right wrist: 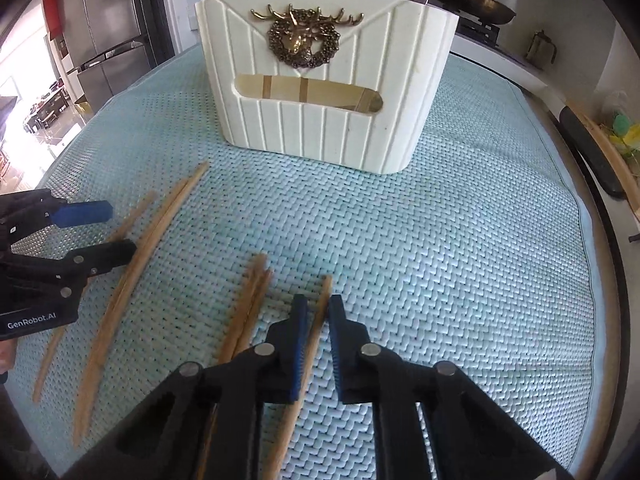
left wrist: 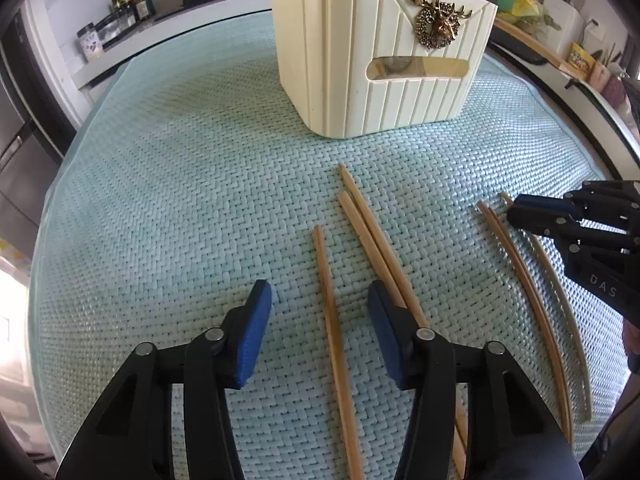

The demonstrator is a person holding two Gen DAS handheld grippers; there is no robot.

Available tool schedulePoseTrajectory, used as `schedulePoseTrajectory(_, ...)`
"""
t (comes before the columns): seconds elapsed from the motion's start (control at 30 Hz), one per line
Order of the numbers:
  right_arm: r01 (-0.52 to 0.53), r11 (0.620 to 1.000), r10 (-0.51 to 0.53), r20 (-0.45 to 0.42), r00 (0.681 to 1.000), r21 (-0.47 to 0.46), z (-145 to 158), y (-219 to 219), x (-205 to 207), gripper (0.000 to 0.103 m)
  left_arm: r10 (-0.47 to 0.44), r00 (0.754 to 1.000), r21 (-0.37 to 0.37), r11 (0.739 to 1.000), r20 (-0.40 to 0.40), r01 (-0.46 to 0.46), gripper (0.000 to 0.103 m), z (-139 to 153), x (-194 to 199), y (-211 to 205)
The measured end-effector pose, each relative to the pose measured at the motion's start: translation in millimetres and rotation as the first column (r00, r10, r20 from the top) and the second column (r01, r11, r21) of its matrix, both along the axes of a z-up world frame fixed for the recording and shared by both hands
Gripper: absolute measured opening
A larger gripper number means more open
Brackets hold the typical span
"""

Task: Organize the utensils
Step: 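Close the left tool on a wooden chopstick while the right tool grips another chopstick, then lift the chopstick with the left tool toward the holder while the right tool carries its chopstick there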

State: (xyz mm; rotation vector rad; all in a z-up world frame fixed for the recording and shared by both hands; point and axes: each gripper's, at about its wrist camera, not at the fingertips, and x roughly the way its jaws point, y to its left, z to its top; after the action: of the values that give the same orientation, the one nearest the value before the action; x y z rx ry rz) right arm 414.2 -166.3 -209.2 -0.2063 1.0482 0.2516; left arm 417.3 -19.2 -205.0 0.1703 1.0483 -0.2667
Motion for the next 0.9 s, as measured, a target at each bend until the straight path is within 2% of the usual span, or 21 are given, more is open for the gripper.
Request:
schedulePoseTrajectory(0.13,0.017,1.000,-0.017,0.006,1.000,0.026,0.4,-0.3,7.0,0.008,0.011,1.000,-0.041,0.999,-0.016,-0.012,0.008,1.6,11.2,-1.1)
schedulePoseTrajectory(0.17,0.023,0.999,-0.023,0.007,1.000,0.037,0.5,-0.8,7.0,0.007,0.015,1.000,-0.051,0.999,-0.017,-0.015,0.005,1.4,13.5,-0.6)
schedulePoseTrajectory(0.3,0.042,0.992,-0.045,0.019,0.999,0.121,4.6,-16.7,11.6,0.006,0.023,1.000,-0.089,0.996,-0.006,-0.023,0.003,1.6,20.5,5.7)
schedulePoseTrajectory(0.43,0.043,0.978,-0.060,0.078,0.995,0.203,27.7,-32.9,2.8,0.006,0.045,0.998,-0.142,0.989,0.048,-0.037,0.003,18.0,12.7,16.7)
schedulePoseTrajectory(0.63,0.016,0.954,-0.073,0.180,0.981,0.301,81.4,-52.2,-17.4,0.006,0.063,0.980,-0.218,0.976,0.190,-0.021,0.003,81.4,-15.8,36.1)
schedulePoseTrajectory(0.77,-0.020,0.938,-0.076,0.263,0.962,0.345,120.6,-58.3,-40.3,0.006,0.075,0.955,-0.272,0.962,0.285,0.006,0.003,126.1,-42.4,51.4)
schedulePoseTrajectory(0.9,-0.049,0.924,-0.086,0.332,0.939,0.378,149.6,-60.8,-69.9,0.006,0.091,0.927,-0.315,0.949,0.363,0.030,0.003,156.1,-74.9,63.6)
